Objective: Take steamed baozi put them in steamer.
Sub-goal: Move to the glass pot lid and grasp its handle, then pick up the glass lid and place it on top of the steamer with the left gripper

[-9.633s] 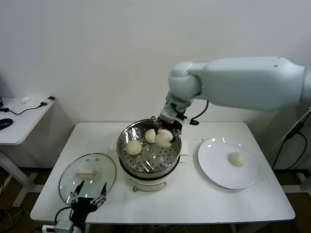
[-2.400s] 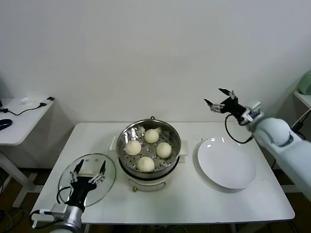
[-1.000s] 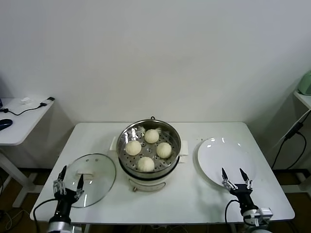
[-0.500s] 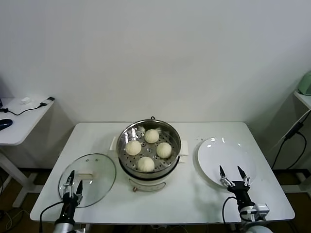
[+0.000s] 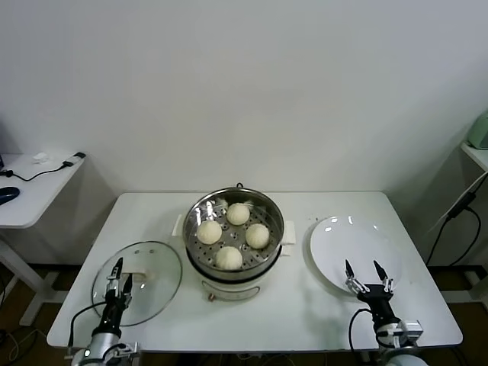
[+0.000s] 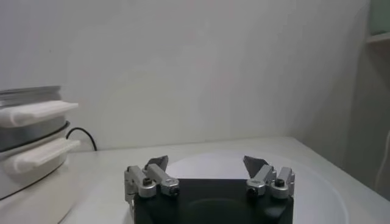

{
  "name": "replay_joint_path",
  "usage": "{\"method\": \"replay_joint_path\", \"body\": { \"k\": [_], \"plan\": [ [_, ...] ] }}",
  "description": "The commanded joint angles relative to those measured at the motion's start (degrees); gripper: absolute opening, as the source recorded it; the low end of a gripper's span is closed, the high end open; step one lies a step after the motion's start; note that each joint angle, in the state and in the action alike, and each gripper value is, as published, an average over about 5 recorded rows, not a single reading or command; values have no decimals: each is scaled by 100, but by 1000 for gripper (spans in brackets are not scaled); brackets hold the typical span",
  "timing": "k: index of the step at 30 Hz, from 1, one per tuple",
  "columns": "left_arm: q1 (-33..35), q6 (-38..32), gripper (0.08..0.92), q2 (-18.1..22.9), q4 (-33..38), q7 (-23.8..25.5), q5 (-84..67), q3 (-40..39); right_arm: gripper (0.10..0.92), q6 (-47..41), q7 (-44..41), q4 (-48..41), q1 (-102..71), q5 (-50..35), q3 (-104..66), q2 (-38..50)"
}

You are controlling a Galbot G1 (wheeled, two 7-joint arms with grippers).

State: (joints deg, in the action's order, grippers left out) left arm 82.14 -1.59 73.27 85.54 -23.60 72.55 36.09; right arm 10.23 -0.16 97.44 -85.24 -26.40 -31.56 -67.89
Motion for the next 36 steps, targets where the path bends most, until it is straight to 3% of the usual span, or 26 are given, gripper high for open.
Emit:
{"method": "replay_joint_path", "body": {
  "k": [1, 11, 27, 32, 36],
  "plan": [
    [-434, -87, 823, -207, -695, -47, -10, -52, 823, -13, 39, 38, 31, 30, 9, -5],
    [-432, -175, 798, -215, -791, -92, -105, -70, 823, -14, 80, 5, 79, 158, 105, -65],
    [-517, -386, 351, -232, -917, -236, -189, -59, 823, -12, 107, 24, 115, 174, 152, -89],
    [-272, -301, 204, -268, -220, 64, -643, 11, 823, -16, 108, 76, 86, 200, 146, -94],
    [29, -106, 143, -398, 689, 455, -1276, 194, 823, -41, 120, 148, 58, 239, 126, -84]
  ]
}}
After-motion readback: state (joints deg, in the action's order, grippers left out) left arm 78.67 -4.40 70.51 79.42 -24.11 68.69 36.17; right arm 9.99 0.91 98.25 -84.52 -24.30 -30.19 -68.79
